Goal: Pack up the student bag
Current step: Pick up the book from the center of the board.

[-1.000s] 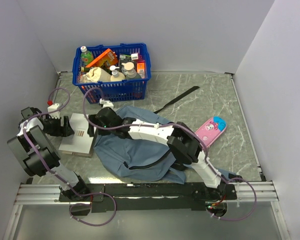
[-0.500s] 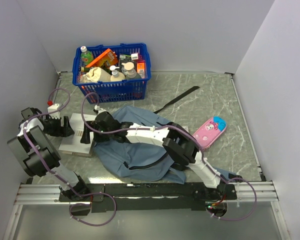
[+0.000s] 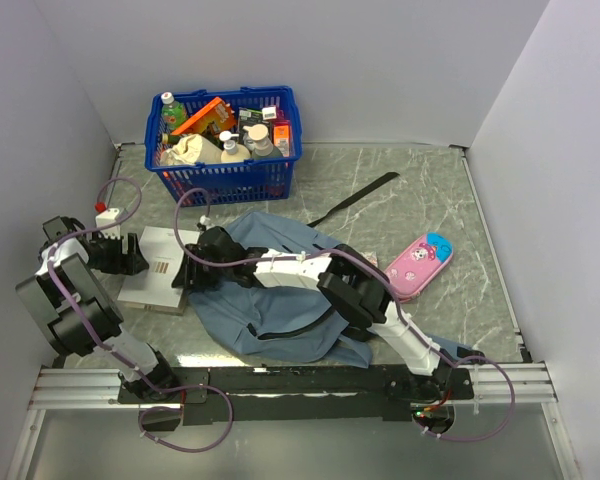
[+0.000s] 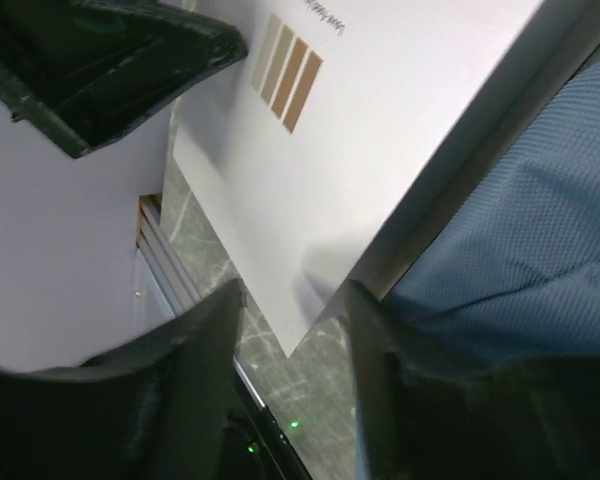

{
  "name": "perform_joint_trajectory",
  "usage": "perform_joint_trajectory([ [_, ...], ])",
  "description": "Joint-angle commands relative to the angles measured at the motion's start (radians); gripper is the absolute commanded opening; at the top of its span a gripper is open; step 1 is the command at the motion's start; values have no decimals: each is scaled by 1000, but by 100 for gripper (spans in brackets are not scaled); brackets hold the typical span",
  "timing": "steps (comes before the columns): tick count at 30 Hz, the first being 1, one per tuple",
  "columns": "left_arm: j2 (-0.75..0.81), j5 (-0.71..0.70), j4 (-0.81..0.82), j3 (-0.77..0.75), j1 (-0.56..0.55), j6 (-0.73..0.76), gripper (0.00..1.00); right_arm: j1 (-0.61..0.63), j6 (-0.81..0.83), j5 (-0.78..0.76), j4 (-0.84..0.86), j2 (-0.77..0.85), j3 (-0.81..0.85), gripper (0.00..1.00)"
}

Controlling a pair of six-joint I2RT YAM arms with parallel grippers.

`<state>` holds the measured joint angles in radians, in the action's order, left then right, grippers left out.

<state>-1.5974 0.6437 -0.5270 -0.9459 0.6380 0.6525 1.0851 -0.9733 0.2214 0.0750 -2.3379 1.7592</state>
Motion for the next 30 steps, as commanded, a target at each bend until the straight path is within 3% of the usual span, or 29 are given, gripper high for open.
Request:
perform_joint_trajectory([
  [1,21,4,-33,24,3,39,79,-10,-61,36,55,-43,19,47],
  [7,39,17,-53,33,3,50,79,-10,-56,27,45,-40,42,28],
  [11,74,30,-93,21,3,59,79,-11,-47,22,43,-15,54,0],
  [22,174,111,-278,-95,34,85,79,-2,51,9,51,97,79,0],
  [30,200,295,-548,-306,66,150,86,-14,111,-96,112,440,-228,0],
])
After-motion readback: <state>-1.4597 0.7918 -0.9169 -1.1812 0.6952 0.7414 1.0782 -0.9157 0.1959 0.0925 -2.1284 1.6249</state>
